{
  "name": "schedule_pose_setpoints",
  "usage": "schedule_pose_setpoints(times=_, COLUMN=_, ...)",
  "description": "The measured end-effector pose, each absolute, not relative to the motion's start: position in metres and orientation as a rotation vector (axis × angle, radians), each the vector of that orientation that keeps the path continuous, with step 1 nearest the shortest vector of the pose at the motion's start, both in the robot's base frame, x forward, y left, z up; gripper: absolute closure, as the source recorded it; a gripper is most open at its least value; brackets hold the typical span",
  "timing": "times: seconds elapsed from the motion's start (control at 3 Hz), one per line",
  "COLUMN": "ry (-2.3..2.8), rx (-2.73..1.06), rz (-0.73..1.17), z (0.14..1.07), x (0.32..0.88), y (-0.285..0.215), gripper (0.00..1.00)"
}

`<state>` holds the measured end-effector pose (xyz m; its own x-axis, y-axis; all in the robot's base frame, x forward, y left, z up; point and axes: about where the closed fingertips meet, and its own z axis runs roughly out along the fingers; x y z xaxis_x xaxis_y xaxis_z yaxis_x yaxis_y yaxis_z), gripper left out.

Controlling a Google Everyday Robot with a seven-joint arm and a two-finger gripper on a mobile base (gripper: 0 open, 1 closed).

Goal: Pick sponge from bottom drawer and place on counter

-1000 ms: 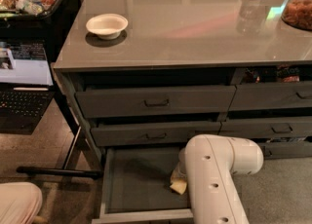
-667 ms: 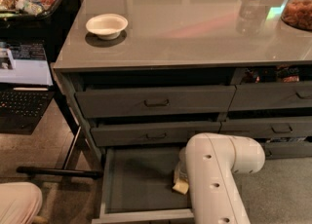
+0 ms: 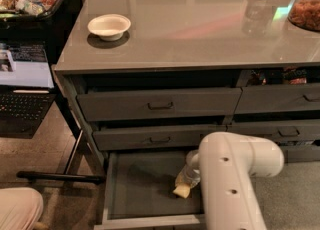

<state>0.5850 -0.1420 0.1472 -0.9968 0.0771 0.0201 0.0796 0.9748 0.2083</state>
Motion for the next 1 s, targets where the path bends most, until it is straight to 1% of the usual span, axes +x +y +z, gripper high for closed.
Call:
schedule_pose_setpoints(times=0.33, ry=-3.141, rx=-0.024, rz=-0.422, z=0.199, x=0.571, y=-0.150, gripper=1.00)
schedule_pose_setpoints(times=1.0, ry=-3.133, rx=0.225, rz=-0.725, z=0.317, x=0.538, y=-0.172, gripper=1.00)
